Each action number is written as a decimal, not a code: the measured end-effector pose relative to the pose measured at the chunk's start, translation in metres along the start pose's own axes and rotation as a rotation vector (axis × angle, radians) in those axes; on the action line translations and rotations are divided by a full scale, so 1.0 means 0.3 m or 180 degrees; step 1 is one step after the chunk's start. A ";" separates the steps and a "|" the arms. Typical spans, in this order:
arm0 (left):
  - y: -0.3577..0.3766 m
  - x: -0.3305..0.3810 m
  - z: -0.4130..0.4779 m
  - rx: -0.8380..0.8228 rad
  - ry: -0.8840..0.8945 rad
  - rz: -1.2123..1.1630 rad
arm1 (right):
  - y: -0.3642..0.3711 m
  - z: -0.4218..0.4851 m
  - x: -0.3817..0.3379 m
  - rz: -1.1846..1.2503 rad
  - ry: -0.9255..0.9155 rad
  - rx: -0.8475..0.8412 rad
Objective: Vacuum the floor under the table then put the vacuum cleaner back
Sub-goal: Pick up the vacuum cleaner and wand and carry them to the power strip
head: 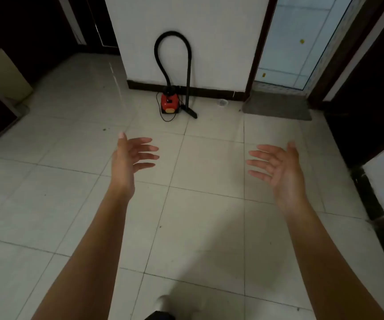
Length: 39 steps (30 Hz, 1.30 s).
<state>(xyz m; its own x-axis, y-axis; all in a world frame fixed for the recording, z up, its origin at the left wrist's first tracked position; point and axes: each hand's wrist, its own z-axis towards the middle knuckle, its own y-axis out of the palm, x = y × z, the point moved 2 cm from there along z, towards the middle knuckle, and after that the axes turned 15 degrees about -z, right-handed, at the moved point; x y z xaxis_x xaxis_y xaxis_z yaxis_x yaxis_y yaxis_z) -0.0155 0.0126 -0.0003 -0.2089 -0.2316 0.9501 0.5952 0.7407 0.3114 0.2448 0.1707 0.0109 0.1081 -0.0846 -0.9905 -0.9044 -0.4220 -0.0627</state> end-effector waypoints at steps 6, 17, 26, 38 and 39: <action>-0.020 -0.039 0.056 0.0130 -0.0078 -0.0039 | 0.022 0.086 0.029 0.0008 0.0220 -0.0119; 0.082 -0.075 0.469 0.0081 -0.0035 0.0031 | 0.137 0.498 -0.014 -0.0089 0.0142 -0.0109; 0.229 -0.107 0.974 -0.0083 -0.0131 0.0024 | 0.252 0.933 -0.108 -0.0231 0.0074 0.0085; 0.436 -0.181 1.478 -0.0067 -0.0128 0.0079 | 0.252 1.497 -0.157 -0.0093 0.0095 0.0208; 0.462 -0.185 1.526 -0.0047 -0.0113 0.0064 | 0.250 1.557 -0.164 -0.0074 0.0109 0.0203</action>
<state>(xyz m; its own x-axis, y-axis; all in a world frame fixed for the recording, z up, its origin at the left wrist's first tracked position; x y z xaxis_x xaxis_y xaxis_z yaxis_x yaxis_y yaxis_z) -0.2766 0.4169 -0.0176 -0.2240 -0.1939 0.9551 0.6110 0.7356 0.2927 -0.0213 0.5648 -0.0021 0.1423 -0.1066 -0.9841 -0.9259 -0.3658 -0.0943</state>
